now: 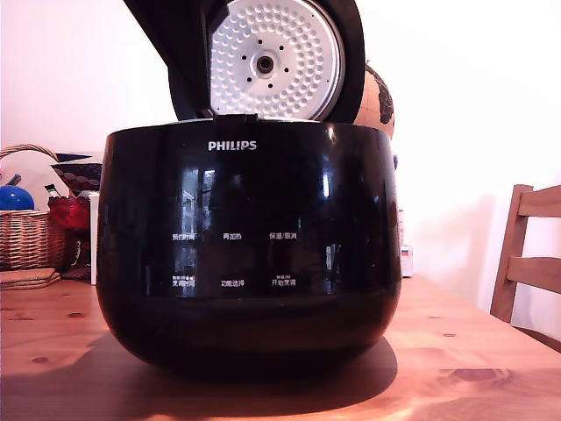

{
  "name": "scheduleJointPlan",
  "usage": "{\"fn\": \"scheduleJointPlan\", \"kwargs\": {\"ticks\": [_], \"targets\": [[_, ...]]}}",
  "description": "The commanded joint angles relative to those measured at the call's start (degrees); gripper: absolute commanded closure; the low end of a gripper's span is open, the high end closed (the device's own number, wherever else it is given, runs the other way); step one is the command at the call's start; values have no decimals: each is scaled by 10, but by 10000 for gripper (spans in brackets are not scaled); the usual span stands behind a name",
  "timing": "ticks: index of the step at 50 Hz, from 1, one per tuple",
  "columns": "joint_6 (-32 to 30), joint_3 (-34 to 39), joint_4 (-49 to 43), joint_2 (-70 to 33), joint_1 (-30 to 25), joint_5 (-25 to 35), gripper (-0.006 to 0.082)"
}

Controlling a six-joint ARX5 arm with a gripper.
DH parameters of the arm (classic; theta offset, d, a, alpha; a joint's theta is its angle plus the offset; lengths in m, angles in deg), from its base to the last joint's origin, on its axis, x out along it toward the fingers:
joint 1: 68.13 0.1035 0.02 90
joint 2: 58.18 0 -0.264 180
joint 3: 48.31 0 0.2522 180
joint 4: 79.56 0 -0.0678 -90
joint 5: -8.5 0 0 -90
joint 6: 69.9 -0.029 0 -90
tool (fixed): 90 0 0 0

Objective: Place the pot you are holding inside the rice cooker

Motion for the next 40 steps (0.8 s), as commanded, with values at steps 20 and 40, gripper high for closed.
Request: {"fn": "scheduleJointPlan", "kwargs": {"ticks": [20, 40], "targets": [[188, -9, 108, 132, 176, -60, 788], [232, -9, 134, 170, 278, -98, 787]]}}
